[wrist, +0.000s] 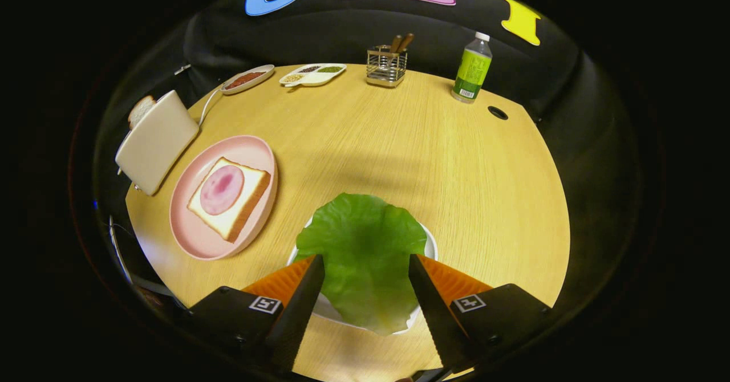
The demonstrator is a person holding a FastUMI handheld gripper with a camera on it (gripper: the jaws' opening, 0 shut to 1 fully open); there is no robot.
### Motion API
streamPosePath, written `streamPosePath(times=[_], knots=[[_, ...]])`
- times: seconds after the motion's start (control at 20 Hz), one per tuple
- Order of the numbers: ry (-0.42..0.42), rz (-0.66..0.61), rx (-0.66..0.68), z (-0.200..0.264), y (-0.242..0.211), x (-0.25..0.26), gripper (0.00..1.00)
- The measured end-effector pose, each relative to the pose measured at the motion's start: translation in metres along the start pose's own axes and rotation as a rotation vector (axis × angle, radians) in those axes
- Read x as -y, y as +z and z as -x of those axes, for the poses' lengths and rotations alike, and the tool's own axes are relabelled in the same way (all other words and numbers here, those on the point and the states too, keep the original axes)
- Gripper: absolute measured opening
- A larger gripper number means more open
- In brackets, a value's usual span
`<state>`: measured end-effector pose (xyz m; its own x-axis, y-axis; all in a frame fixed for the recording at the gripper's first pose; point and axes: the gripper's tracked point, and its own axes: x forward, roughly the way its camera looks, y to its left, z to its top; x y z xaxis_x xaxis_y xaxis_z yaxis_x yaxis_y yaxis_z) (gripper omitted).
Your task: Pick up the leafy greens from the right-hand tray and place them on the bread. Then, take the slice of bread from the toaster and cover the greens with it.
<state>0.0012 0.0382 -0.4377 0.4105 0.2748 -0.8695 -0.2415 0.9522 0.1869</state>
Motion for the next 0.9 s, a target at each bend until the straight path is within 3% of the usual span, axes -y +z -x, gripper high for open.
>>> streamPosePath(times=[0.35,0.5,0.55,0.9], knots=[[0.003,0.0,-0.082,-0.01,-0.016,0.0,0.76],[-0.001,0.023,-0.079,-0.012,-0.016,-0.001,0.12],[-0.01,0.027,-0.076,-0.009,-0.016,0.0,0.08],[0.004,-0.014,0.029,0.039,0.021,-0.01,0.07]])
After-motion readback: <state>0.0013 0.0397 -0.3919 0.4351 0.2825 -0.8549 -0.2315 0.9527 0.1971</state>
